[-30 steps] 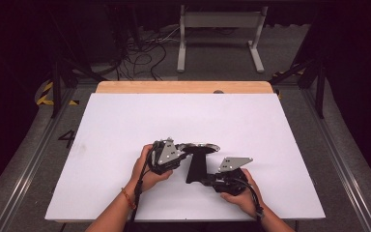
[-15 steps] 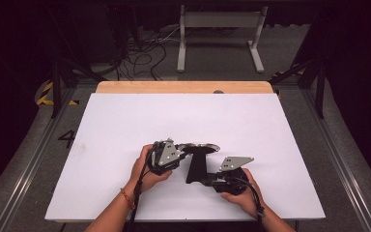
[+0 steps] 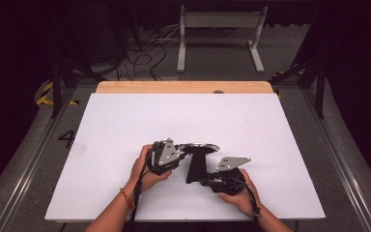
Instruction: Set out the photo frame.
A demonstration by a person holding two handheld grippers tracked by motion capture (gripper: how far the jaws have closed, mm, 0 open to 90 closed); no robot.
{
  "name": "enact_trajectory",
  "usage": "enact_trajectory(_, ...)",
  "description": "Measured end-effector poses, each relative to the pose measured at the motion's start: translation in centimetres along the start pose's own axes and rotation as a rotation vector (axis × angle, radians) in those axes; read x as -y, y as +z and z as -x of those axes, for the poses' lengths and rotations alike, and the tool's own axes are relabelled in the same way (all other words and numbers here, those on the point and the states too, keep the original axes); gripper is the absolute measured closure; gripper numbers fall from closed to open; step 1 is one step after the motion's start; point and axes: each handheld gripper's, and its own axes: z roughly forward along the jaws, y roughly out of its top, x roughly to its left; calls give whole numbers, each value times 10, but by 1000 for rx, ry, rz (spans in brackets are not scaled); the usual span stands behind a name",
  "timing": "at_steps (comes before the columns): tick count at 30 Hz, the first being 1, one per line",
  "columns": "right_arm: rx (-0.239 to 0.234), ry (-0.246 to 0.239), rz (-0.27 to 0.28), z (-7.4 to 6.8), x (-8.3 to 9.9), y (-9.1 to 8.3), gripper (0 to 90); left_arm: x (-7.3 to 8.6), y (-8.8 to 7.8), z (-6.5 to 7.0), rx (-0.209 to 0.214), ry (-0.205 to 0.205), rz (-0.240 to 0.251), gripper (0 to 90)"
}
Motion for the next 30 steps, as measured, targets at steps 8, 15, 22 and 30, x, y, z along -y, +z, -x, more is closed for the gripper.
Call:
enact_trajectory(8,-22,4,-4,3,1,-3,768,-1,-1,1,-6,15,-5,697)
enact_trajectory(15,-40,6,-9,6,2,-6,790,-1,-2,2,-9,23,-12,700)
enact_trajectory(22,-37,4,-10,6,2,-7,792,-1,-2,2,-11,19,-14,702)
enact_trajectory(30,-22,11,33,5,-1,-12,655,-3,-10,0,-11,-1,68,618)
